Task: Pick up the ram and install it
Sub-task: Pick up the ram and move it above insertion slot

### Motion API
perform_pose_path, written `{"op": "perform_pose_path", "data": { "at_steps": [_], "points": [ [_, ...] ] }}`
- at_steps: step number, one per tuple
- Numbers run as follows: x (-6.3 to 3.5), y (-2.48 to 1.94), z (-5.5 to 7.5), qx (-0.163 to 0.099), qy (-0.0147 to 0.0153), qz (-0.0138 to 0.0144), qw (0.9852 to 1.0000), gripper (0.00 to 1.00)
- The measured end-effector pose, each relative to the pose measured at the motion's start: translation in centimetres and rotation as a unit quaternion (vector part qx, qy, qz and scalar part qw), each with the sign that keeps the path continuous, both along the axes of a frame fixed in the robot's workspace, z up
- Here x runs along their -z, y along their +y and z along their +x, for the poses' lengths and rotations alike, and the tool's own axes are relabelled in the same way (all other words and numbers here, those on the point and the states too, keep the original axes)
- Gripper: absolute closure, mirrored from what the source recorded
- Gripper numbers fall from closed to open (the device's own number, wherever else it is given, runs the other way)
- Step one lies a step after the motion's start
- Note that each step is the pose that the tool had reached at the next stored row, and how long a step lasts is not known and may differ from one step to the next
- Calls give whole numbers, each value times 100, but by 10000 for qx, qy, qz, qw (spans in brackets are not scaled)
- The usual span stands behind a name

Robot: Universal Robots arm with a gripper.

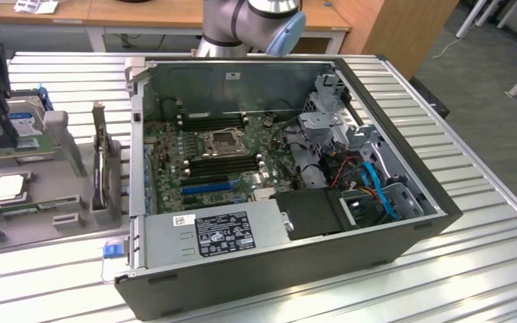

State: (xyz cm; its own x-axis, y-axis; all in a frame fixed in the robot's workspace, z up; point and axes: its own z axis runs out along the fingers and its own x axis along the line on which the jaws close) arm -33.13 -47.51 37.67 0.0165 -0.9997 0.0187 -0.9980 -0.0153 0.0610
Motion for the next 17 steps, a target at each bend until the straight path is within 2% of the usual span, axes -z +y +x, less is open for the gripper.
{"op": "perform_pose_path", "data": {
  "at_steps": [7,17],
  "points": [
    [0,0,202,0,5,0,10000,88],
    [-1,0,525,0,33,0,10000,88]
  ]
}}
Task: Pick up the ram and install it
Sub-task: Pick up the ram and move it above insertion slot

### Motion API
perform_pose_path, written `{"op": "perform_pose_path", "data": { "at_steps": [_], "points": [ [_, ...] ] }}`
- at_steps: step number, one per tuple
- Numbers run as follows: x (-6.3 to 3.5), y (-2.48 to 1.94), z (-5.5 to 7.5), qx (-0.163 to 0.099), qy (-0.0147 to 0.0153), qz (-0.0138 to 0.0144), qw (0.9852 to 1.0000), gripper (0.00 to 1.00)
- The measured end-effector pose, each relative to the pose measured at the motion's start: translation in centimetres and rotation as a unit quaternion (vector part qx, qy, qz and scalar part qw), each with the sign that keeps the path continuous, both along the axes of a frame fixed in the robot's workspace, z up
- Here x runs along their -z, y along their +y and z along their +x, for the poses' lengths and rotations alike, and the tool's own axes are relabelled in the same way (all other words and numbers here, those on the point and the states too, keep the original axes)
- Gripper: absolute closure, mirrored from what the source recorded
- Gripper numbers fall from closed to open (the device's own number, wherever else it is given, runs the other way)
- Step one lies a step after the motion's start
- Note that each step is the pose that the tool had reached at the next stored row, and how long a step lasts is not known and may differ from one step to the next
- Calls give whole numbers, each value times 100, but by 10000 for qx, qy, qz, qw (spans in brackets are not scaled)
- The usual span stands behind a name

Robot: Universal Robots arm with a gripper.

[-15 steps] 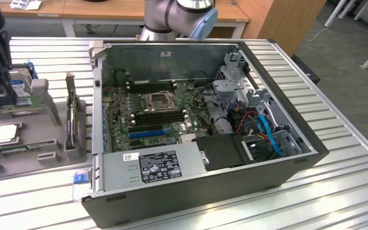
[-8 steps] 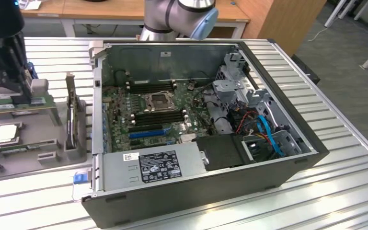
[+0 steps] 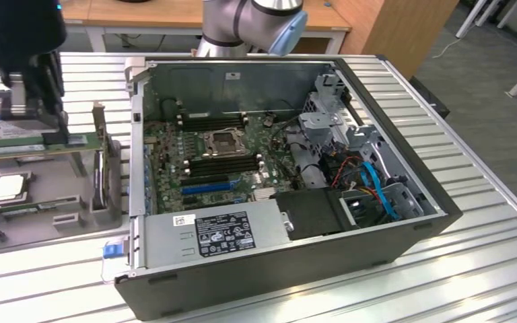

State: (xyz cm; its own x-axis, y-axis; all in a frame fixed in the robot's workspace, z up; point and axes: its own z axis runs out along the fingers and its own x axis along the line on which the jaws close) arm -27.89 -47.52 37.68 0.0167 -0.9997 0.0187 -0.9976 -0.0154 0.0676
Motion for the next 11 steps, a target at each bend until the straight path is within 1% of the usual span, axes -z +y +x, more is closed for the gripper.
{"op": "perform_pose_path", "data": {
  "at_steps": [11],
  "points": [
    [0,0,320,-1,34,0,10000,88]
  ]
}}
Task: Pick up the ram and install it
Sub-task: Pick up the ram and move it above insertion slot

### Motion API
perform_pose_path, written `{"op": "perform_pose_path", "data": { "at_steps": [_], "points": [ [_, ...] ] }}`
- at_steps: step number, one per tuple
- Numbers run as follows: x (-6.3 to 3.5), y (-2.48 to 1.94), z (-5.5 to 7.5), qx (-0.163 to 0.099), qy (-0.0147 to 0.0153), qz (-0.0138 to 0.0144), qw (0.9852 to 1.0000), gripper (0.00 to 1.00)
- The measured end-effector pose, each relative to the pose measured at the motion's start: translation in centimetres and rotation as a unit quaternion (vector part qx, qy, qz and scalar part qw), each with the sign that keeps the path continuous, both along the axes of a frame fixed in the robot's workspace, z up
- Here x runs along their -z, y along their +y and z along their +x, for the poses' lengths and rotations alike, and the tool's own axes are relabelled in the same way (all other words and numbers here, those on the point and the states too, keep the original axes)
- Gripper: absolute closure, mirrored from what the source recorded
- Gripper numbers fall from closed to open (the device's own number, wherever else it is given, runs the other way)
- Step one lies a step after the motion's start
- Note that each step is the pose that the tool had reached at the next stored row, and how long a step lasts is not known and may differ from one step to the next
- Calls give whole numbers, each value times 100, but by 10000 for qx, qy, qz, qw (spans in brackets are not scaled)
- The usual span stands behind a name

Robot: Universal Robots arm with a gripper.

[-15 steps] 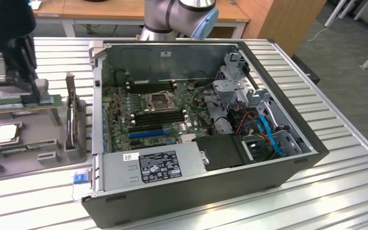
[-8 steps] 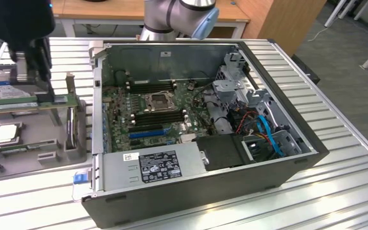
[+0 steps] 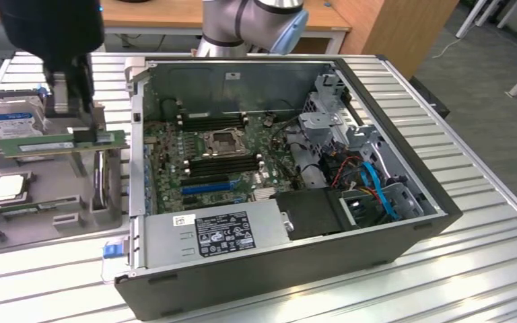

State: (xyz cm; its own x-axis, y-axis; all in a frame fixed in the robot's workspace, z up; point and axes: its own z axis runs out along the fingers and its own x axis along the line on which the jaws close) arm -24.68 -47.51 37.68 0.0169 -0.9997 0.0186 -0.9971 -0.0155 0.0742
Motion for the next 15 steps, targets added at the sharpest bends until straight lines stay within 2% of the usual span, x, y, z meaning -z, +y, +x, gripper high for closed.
{"op": "perform_pose_path", "data": {
  "at_steps": [15],
  "points": [
    [0,0,465,-15,48,0,10000,88]
  ]
}}
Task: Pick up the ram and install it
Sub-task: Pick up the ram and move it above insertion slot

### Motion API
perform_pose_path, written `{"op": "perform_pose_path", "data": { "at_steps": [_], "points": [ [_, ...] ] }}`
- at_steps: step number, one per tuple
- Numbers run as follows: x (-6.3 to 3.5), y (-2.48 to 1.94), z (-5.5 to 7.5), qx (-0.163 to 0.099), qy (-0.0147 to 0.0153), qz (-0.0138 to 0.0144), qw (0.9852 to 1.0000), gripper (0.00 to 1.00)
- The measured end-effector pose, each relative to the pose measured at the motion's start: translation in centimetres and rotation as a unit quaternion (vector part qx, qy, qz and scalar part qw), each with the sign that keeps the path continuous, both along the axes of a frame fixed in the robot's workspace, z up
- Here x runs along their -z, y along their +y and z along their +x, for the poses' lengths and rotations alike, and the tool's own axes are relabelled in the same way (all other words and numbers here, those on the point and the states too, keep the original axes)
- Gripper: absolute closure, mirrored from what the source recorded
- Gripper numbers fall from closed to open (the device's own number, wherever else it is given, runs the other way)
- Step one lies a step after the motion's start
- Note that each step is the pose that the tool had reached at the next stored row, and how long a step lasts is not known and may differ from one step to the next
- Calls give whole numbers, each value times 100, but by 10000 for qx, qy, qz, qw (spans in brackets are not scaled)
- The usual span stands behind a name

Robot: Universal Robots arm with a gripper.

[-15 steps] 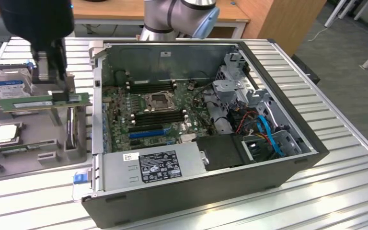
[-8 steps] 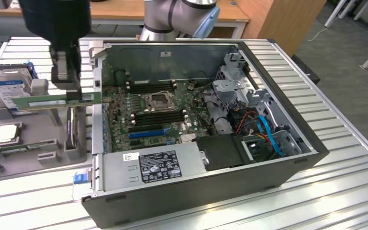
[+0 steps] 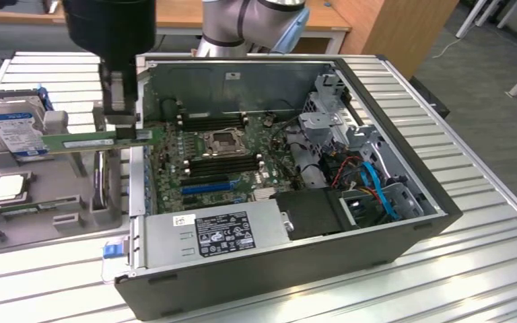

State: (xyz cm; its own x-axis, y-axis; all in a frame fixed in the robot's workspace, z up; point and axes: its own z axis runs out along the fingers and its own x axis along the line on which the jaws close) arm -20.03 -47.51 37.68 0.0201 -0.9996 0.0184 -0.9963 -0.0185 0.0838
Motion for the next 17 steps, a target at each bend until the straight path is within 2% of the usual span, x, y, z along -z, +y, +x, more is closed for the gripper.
{"op": "perform_pose_path", "data": {
  "at_steps": [17],
  "points": [
    [1,0,459,-28,36,0,10000,88]
  ]
}}
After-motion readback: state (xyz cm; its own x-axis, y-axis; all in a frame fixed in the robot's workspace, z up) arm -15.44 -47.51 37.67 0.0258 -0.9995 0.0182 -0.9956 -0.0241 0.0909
